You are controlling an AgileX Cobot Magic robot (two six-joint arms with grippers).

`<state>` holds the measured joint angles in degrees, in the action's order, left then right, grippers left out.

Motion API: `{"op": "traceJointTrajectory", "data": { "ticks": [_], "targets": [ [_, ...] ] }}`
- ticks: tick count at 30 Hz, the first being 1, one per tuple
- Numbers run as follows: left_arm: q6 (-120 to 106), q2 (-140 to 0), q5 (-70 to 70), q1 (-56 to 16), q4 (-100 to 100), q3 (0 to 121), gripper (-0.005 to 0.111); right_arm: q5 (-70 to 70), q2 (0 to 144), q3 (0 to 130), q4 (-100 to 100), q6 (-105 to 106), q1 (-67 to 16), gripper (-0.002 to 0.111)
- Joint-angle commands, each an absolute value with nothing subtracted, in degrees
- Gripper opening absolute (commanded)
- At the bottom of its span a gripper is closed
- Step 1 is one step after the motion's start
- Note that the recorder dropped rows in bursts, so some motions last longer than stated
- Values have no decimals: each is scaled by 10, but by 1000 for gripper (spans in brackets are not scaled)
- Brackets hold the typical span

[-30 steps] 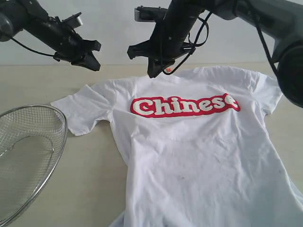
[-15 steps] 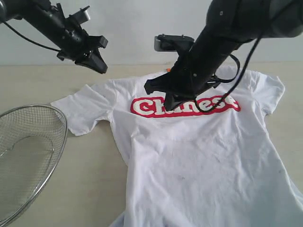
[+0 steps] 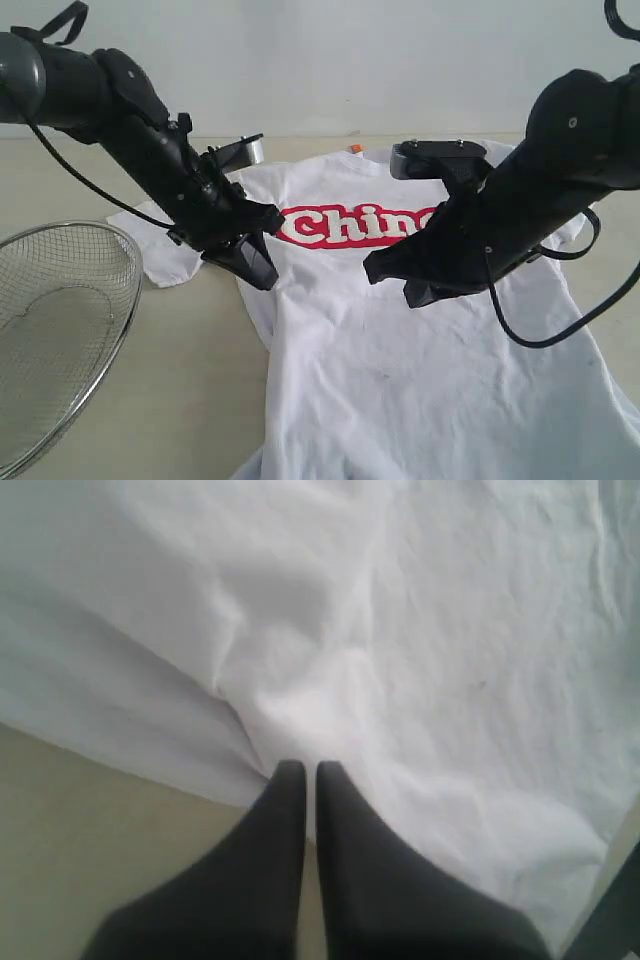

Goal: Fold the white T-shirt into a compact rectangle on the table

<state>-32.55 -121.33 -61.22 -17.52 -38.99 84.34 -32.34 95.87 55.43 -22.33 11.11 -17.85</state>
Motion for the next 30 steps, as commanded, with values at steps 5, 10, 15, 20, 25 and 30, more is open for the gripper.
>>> {"op": "traceJointTrajectory", "data": {
  "ticks": [5,10,15,20,25,30],
  "targets": [
    [-322,-1263,-573,-178,-383,861,5,-312,938,545,-232,111,-177,0],
    [-321,-1268,-536,-178,-348,861,5,-310,930,545,-235,110,-177,0],
    [-315,-1277,-529,-180,-307,861,5,-292,930,545,-245,110,-177,0],
    [-278,-1278,-524,-186,-217,861,5,-283,930,545,-254,110,-177,0],
    [-266,-1278,-508,-186,-193,862,5,-288,930,545,-261,110,-178,0],
    [-218,-1280,-524,-186,-122,893,5,-295,930,545,-262,110,-178,0]
  ]
}}
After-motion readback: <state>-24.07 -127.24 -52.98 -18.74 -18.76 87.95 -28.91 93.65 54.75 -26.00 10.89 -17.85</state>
